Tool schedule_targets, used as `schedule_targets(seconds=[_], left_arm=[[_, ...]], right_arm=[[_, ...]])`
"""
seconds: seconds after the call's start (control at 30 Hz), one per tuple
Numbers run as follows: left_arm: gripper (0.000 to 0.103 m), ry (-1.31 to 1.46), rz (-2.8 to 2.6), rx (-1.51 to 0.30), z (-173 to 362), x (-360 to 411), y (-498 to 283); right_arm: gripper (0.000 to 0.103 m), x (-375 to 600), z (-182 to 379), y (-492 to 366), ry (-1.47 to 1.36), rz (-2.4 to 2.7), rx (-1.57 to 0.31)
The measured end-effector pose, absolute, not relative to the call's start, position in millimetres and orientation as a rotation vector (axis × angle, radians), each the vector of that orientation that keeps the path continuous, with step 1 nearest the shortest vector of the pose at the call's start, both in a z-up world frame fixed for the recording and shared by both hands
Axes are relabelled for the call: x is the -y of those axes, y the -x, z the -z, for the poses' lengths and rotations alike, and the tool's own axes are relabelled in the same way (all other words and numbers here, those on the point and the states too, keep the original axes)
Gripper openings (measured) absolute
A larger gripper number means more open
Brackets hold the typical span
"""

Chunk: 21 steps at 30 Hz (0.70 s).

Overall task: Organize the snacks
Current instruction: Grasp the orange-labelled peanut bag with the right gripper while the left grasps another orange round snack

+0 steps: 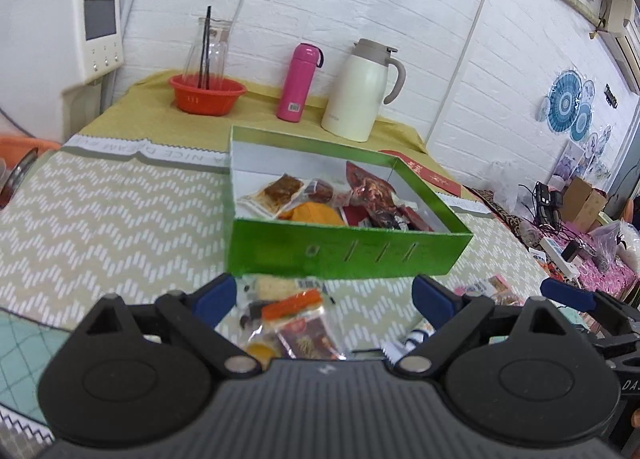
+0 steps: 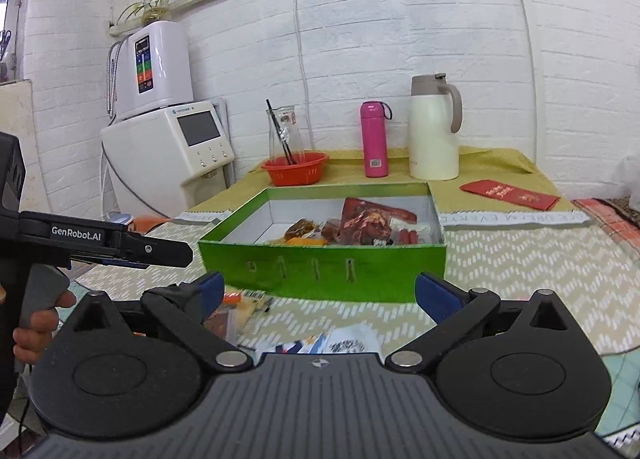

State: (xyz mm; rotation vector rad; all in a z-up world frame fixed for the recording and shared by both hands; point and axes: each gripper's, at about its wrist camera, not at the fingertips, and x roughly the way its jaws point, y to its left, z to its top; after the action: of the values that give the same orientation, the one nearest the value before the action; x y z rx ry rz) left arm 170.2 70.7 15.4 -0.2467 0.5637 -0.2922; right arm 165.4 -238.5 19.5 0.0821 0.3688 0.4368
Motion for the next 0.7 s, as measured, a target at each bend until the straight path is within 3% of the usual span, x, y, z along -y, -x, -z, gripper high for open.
schedule_targets(seconds=[0.23, 0.7], left_arm=[[0.093, 0.392, 0.257, -0.603, 19.7, -107.2, -132.2], [0.093, 0.424, 0.32, -0.612, 38.8, -129.4, -129.2]], right_arm=[[0.103, 208.8, 11.7, -147.2, -0.146, -0.563, -0.394], [0.103, 126.5, 32.8, -160.8, 0.055, -0.72, -0.551]])
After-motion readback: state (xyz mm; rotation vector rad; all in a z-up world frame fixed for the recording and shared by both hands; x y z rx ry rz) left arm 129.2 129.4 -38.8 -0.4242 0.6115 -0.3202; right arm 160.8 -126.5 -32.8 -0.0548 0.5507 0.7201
